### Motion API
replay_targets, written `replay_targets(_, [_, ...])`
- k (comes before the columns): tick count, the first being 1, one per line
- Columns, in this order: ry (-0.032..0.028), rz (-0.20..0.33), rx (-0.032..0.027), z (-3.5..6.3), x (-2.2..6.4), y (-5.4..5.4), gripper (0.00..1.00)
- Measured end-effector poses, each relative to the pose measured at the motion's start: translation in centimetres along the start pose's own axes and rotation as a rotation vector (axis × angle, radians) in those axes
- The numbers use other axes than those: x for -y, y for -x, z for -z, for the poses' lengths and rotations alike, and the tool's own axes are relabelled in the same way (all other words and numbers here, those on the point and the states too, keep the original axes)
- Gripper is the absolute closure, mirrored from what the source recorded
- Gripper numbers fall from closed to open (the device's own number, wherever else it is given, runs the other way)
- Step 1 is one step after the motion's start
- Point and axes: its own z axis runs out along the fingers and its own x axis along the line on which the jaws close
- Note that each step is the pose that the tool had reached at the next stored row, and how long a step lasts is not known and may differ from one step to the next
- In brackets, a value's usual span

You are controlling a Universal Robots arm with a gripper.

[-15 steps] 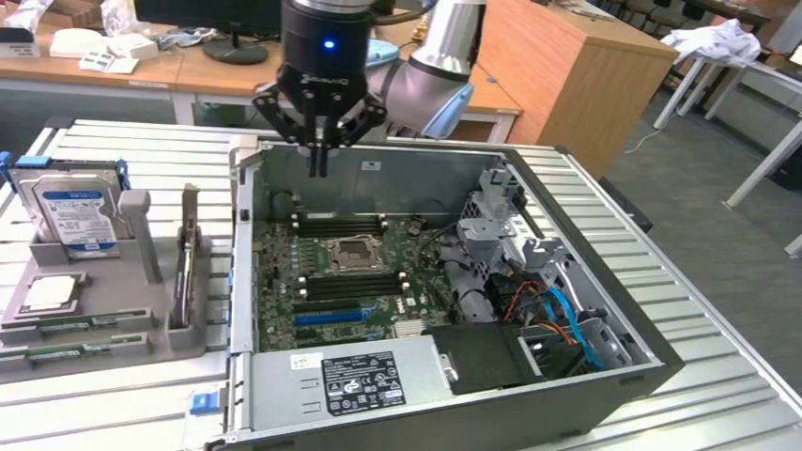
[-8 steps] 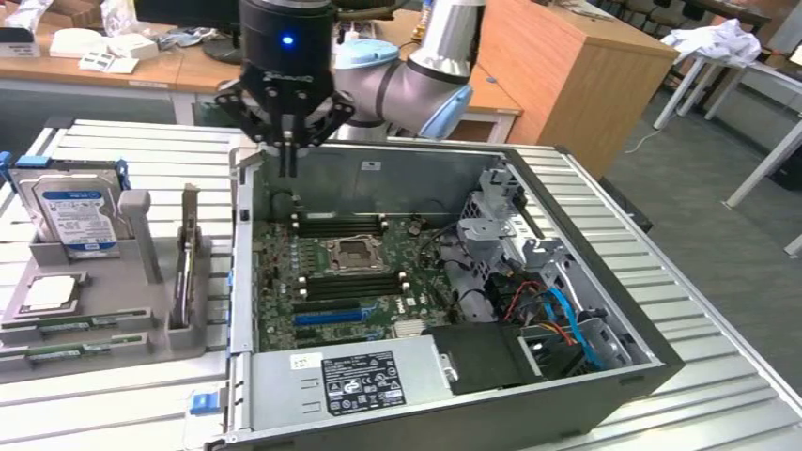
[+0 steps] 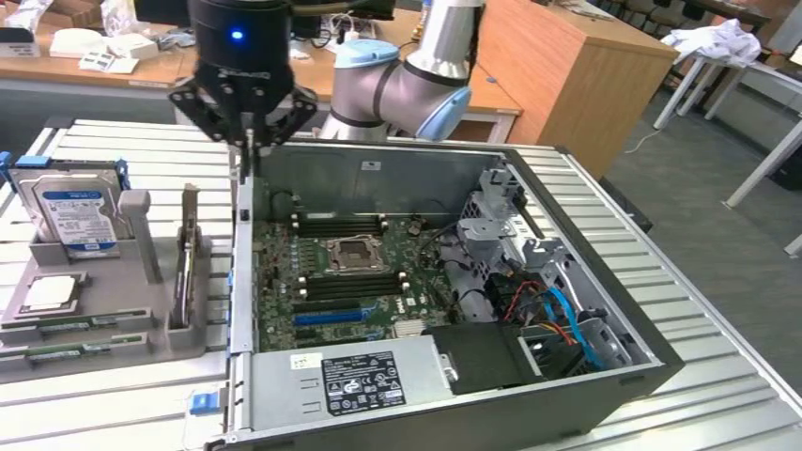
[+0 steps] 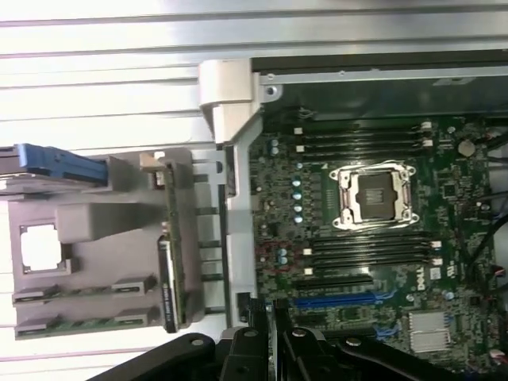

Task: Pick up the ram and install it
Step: 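Reach for the ram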

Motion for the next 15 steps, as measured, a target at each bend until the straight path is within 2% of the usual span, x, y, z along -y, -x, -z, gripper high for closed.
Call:
replay_targets(11, [0.0000,0.000,0.0000,0.04,0.37,-5.0,0.83])
replay_targets(12, [0.0000,0.000,0.0001,0.05,0.44,-5.9,0.83])
replay_targets(15, [0.0000,0.000,0.0000,0.06,0.54,-7.2,0.83])
